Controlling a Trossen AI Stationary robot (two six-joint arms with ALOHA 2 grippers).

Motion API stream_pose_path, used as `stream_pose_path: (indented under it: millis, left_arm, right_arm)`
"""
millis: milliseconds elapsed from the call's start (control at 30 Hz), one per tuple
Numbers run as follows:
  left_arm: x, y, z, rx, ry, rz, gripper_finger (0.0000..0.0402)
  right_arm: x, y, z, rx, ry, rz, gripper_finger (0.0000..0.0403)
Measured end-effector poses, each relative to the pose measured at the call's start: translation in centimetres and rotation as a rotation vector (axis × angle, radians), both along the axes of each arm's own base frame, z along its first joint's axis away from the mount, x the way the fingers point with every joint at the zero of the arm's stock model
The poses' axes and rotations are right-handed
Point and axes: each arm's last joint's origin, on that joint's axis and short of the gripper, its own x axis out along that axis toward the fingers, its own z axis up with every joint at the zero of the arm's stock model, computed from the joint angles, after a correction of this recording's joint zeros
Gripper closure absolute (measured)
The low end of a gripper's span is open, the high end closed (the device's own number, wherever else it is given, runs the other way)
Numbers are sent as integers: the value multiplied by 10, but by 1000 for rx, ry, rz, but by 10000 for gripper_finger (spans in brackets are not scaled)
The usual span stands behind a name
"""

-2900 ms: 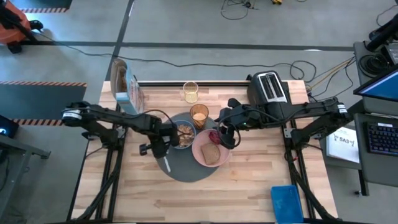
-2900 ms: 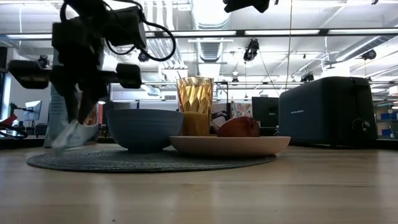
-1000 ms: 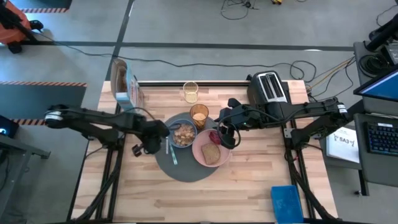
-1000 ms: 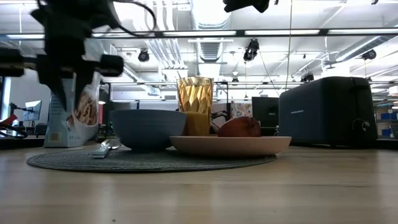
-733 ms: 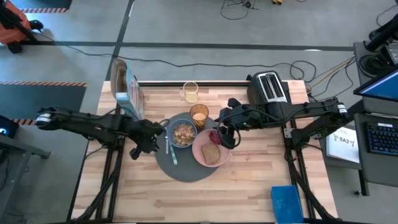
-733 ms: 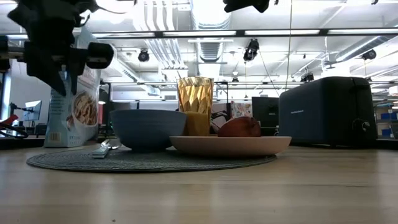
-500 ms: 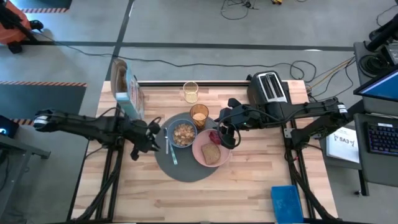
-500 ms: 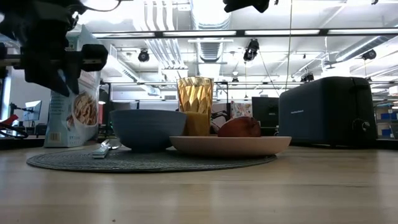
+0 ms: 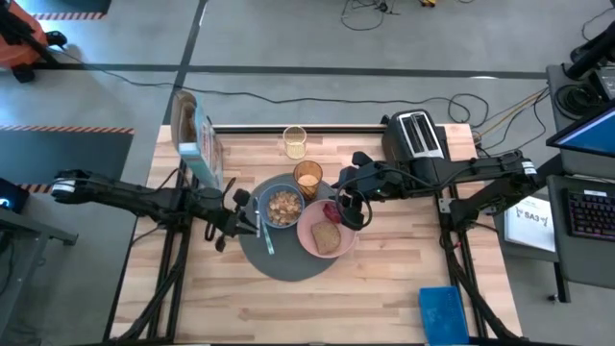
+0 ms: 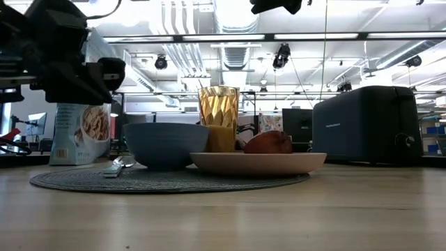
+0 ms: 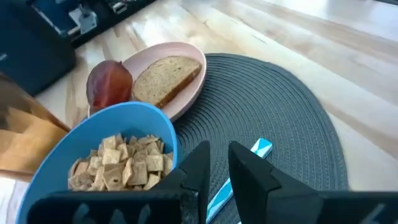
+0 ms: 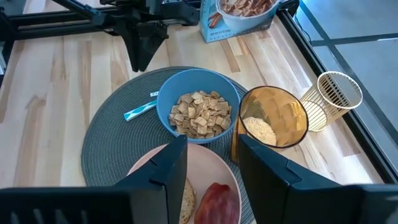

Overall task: Arrange a breakfast setting
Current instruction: Return to Home Position

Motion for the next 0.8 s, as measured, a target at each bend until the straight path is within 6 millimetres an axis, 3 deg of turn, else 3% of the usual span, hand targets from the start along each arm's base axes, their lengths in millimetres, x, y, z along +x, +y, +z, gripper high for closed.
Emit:
stream_pose_path:
  millis: [167,500,600,800]
  left_arm:
    - [-1,0,-2,3,-18,-16,360]
    - [0,1,0,186,-68,-64,360]
    - [-3,0,4,191,-114,-60,360]
    - [-22,1,-7,189,-185,-52,361]
  right_arm:
    - [0,0,0,0,0,0,272]
    - [0,0,0,0,1,0,282]
    - [0,0,0,0,0,0,279]
    - [0,0,0,0,0,0,271]
